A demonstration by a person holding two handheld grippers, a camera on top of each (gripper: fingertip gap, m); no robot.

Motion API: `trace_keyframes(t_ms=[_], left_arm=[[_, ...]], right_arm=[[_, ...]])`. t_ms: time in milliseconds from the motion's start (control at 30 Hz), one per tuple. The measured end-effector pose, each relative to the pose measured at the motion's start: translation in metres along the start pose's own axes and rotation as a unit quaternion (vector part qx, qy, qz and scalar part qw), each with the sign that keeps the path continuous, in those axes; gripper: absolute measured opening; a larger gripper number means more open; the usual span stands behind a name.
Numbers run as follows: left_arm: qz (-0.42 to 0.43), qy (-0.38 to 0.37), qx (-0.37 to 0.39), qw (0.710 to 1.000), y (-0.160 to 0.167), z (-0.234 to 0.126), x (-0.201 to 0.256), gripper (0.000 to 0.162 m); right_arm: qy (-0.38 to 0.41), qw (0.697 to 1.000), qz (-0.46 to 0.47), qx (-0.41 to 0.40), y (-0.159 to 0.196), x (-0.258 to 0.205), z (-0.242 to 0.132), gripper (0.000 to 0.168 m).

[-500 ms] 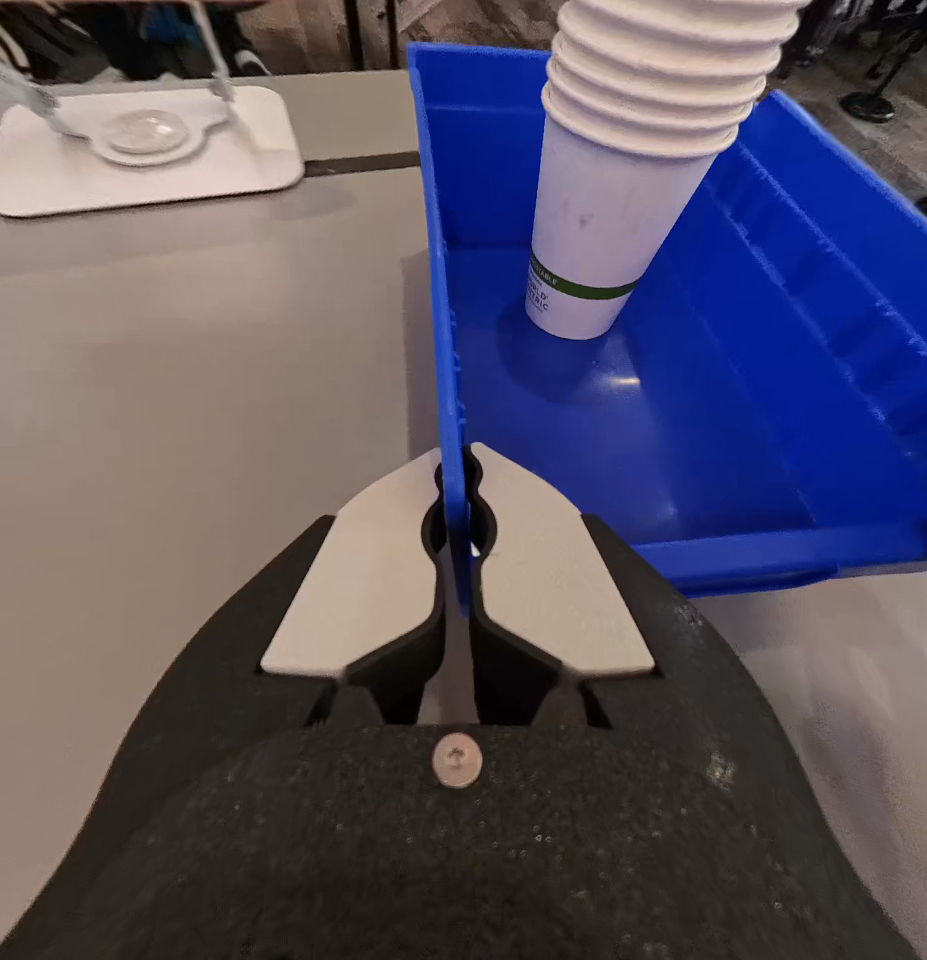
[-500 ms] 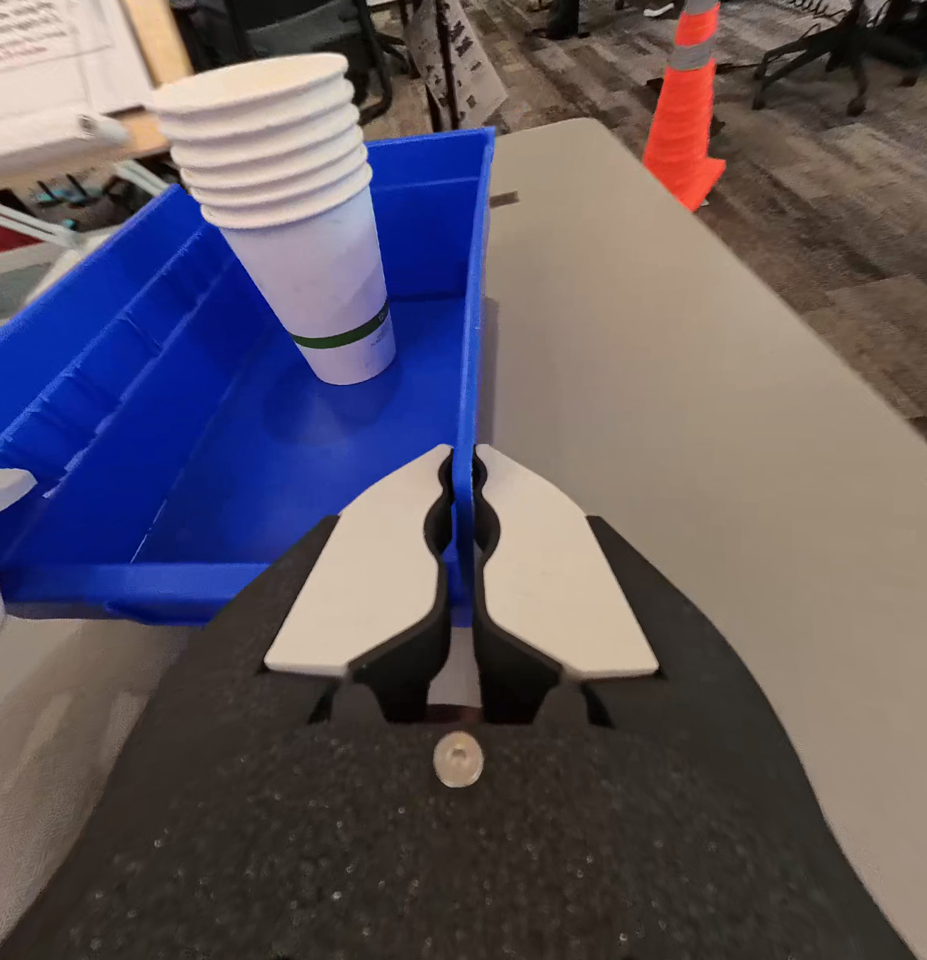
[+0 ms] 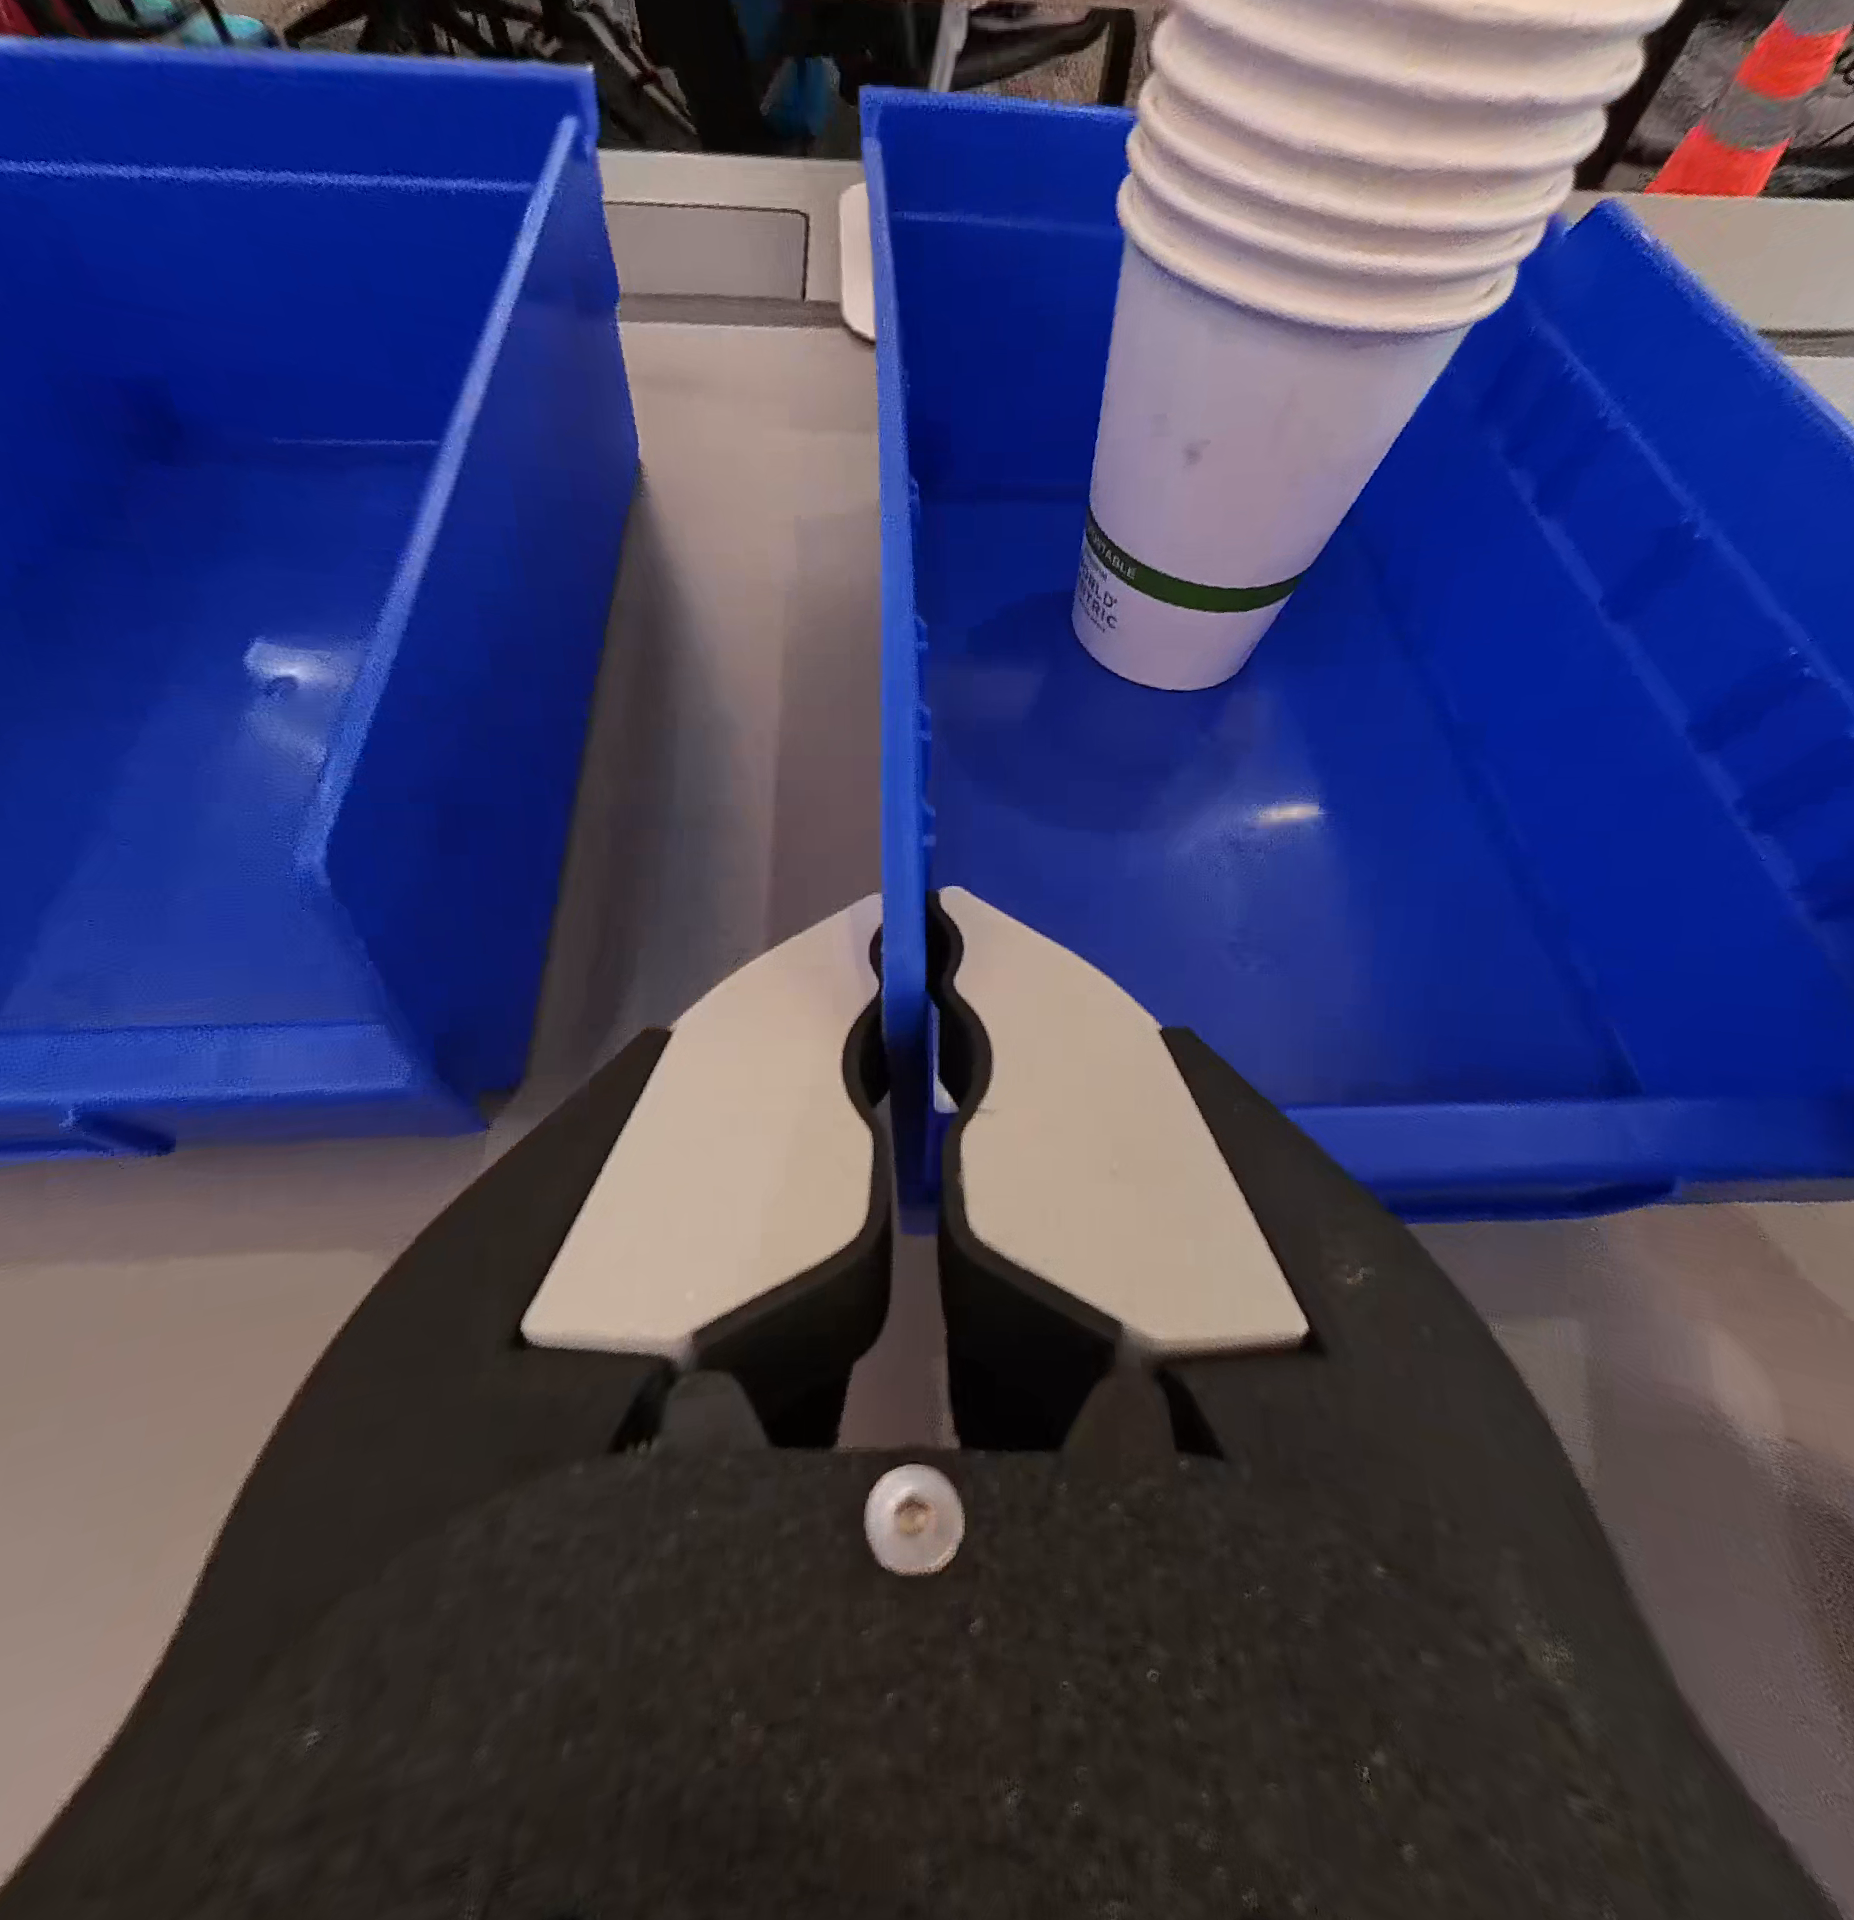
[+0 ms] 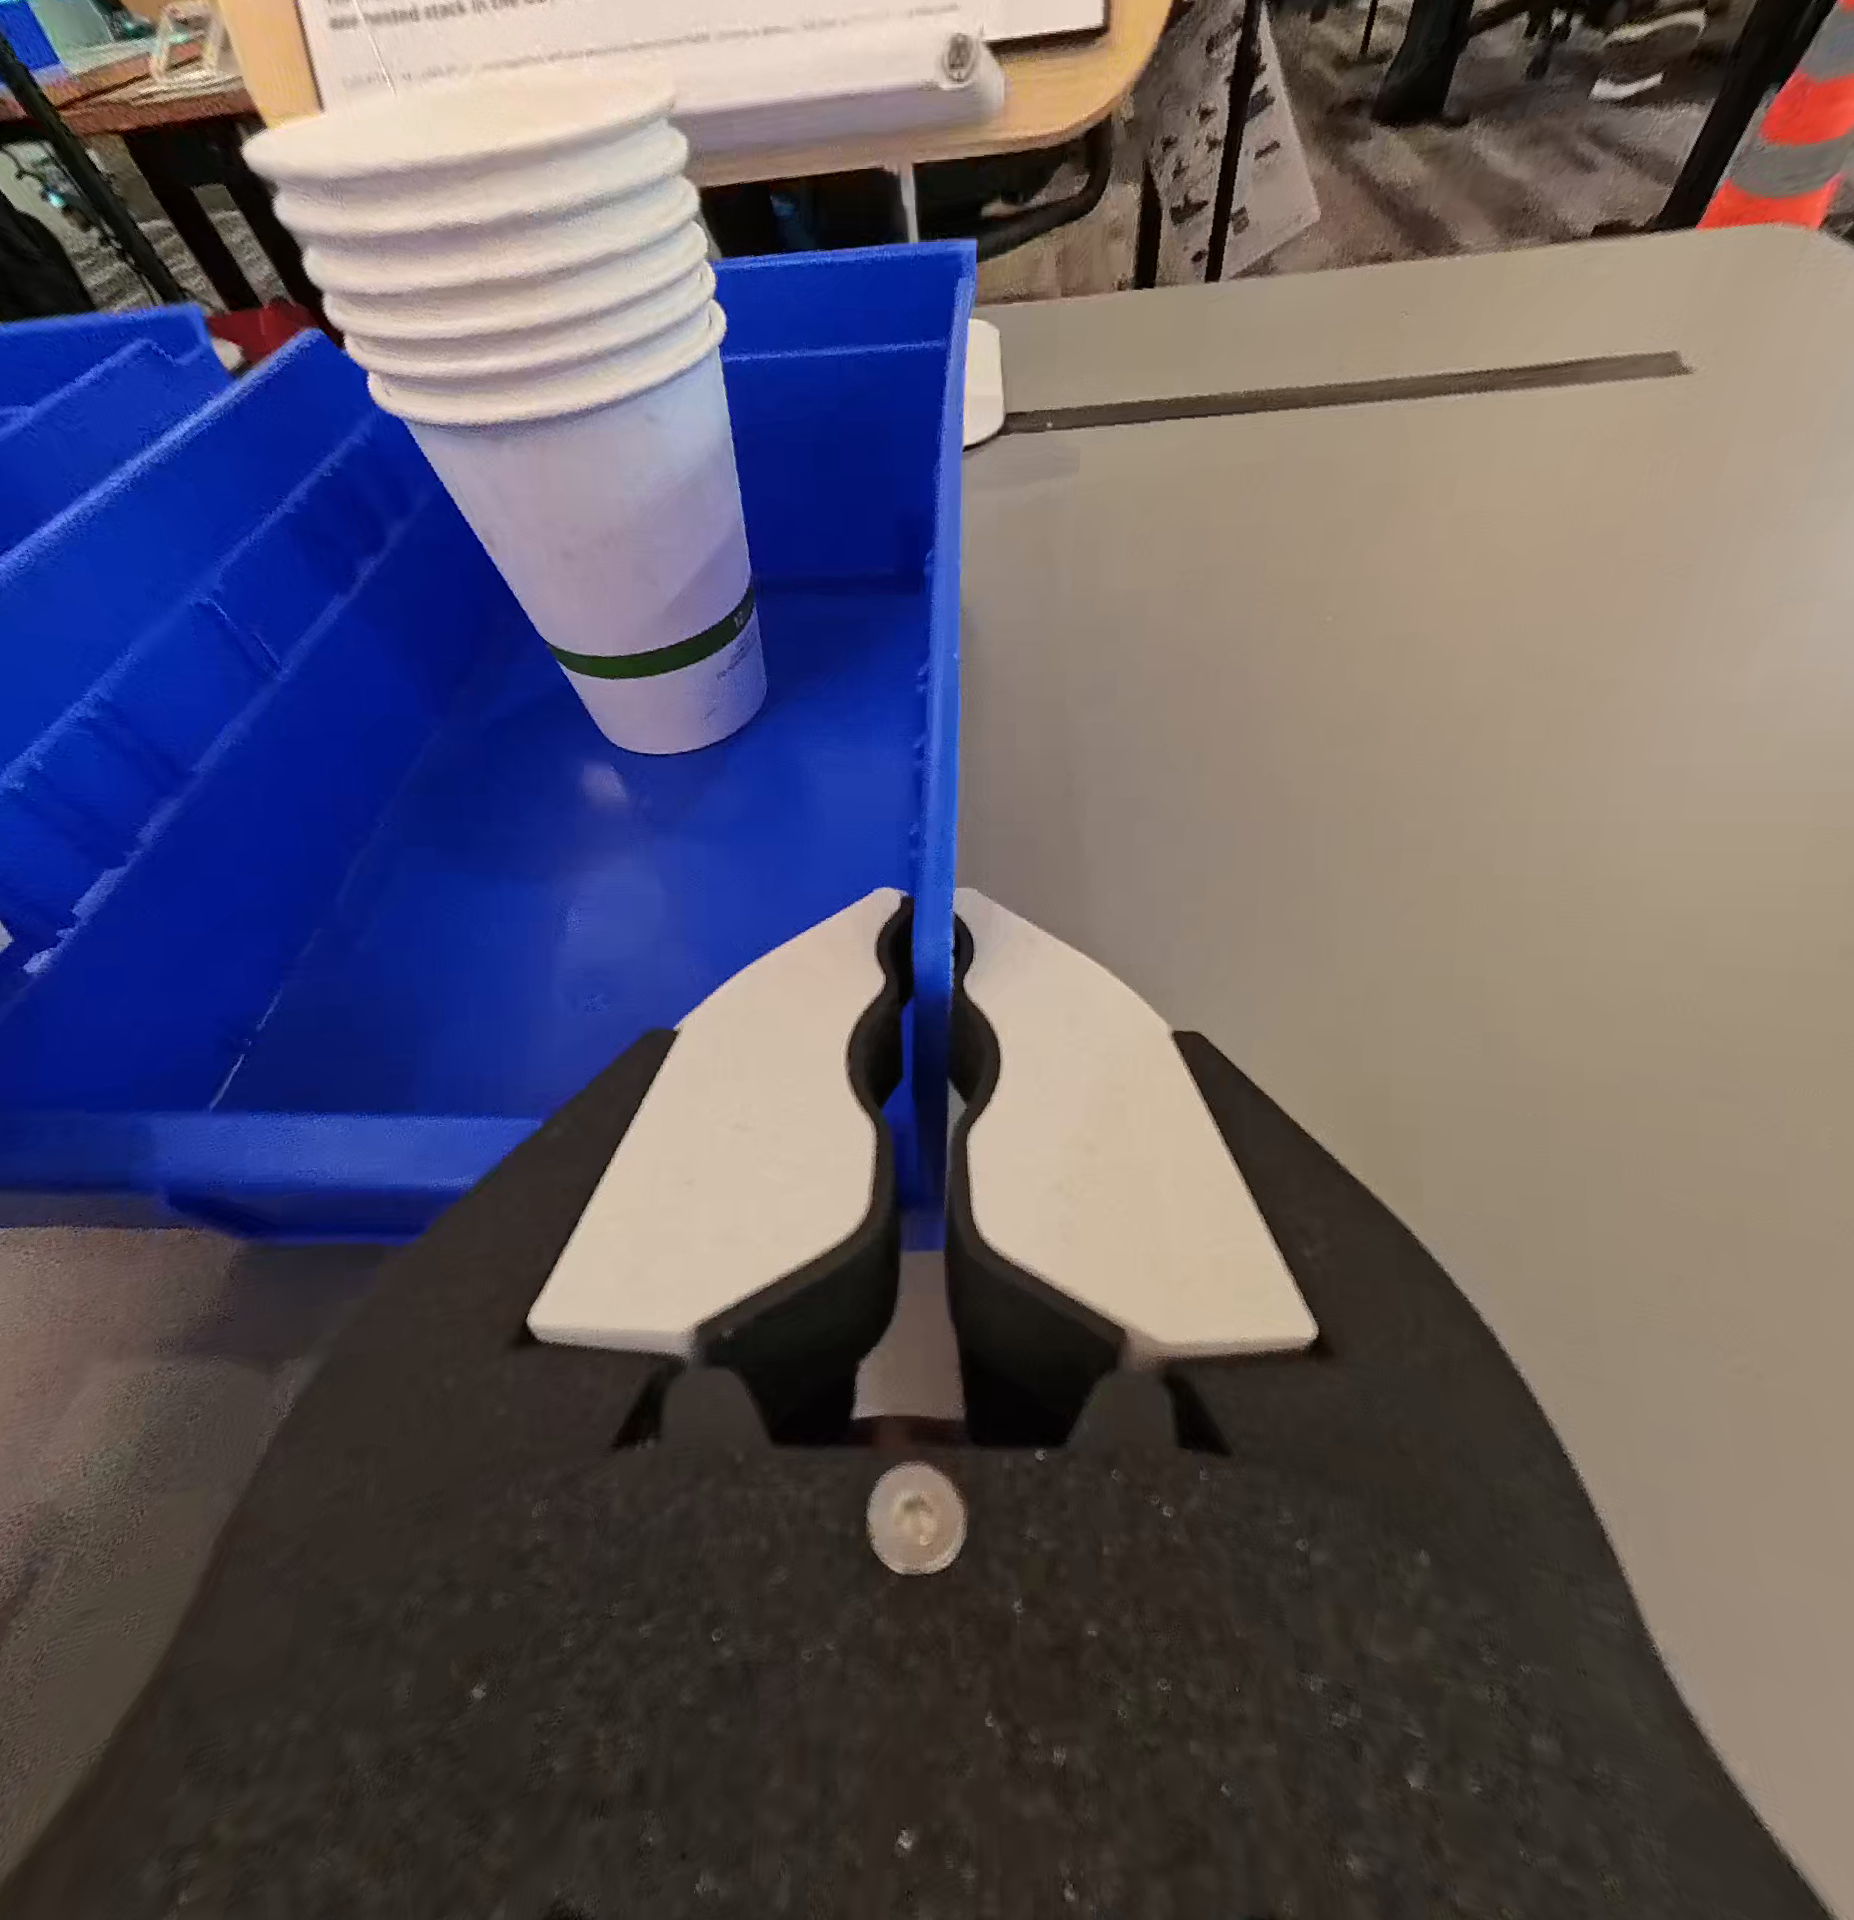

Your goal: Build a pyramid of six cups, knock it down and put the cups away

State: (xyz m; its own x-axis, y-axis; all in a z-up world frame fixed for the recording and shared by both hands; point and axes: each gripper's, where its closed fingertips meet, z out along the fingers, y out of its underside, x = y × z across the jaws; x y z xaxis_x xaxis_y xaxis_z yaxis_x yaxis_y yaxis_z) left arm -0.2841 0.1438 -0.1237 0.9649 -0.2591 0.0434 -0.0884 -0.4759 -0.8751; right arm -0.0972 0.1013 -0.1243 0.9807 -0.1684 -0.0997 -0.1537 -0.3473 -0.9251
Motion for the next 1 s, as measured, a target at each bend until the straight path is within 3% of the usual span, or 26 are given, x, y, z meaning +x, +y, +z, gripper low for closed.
trace_keyframes(t_ms=[67, 100, 133, 167, 200, 300, 400, 500, 633, 733, 800, 867, 933, 1000], left_arm=[[-0.01, 0.016, 0.0, 1.0, 0.006, 0.005, -0.002, 0.003], [-0.008, 0.047, 0.002, 0.999, 0.007, 0.004, 0.004, 0.014], [-0.01, 0.085, -0.009, 0.996, 0.01, 0.002, 0.012, 0.035], [-0.017, 0.113, -0.025, 0.993, 0.015, -0.002, 0.016, 0.076], [-0.027, 0.131, -0.044, 0.99, 0.02, -0.01, 0.014, 0.103], [-0.061, 0.201, -0.026, 0.977, 0.015, -0.057, -0.009, 0.098], [-0.103, 0.187, 0.023, 0.977, 0.0, -0.091, -0.086, 0.089], [-0.08, 0.115, 0.02, 0.99, -0.006, -0.086, -0.187, 0.088], [-0.051, 0.017, -0.021, 0.998, 0.004, -0.051, -0.285, 0.081], [-0.053, 0.04, -0.025, 0.997, -0.001, -0.025, -0.291, 0.079], [-0.052, 0.053, -0.022, 0.997, -0.007, -0.01, -0.287, 0.072], [-0.055, 0.054, -0.032, 0.997, -0.008, 0.003, -0.285, 0.051], [-0.067, 0.064, -0.028, 0.995, -0.011, 0.004, -0.281, 0.01], [-0.059, 0.032, -0.032, 0.997, -0.008, -0.002, -0.285, 0.004]], right_arm=[[0.008, 1.0, -0.02, 0.019, -0.003, -0.001, 0.0, 0.004], [0.008, 0.999, -0.032, 0.024, -0.004, -0.001, 0.0, 0.009], [0.0, 0.999, -0.04, 0.027, -0.005, -0.002, -0.003, 0.025], [-0.013, 0.999, -0.045, 0.026, -0.006, -0.004, -0.008, 0.041], [-0.03, 0.998, -0.048, 0.026, -0.006, -0.007, -0.016, 0.048], [-0.096, 0.992, -0.045, 0.071, -0.012, -0.021, -0.052, 0.054], [-0.171, 0.98, -0.048, 0.088, -0.016, -0.053, -0.074, 0.053], [-0.267, 0.958, -0.059, 0.087, -0.016, -0.111, -0.087, 0.051], [-0.365, 0.927, -0.09, 0.023, 0.03, -0.188, -0.097, 0.048], [-0.389, 0.915, -0.105, -0.027, 0.065, -0.223, -0.104, 0.044], [-0.381, 0.917, -0.11, -0.04, 0.068, -0.237, -0.101, 0.041], [-0.368, 0.923, -0.1, -0.039, 0.061, -0.249, -0.094, 0.041], [-0.346, 0.932, -0.101, -0.045, 0.052, -0.258, -0.085, 0.044], [-0.317, 0.941, -0.112, -0.034, 0.042, -0.265, -0.07, 0.047]])
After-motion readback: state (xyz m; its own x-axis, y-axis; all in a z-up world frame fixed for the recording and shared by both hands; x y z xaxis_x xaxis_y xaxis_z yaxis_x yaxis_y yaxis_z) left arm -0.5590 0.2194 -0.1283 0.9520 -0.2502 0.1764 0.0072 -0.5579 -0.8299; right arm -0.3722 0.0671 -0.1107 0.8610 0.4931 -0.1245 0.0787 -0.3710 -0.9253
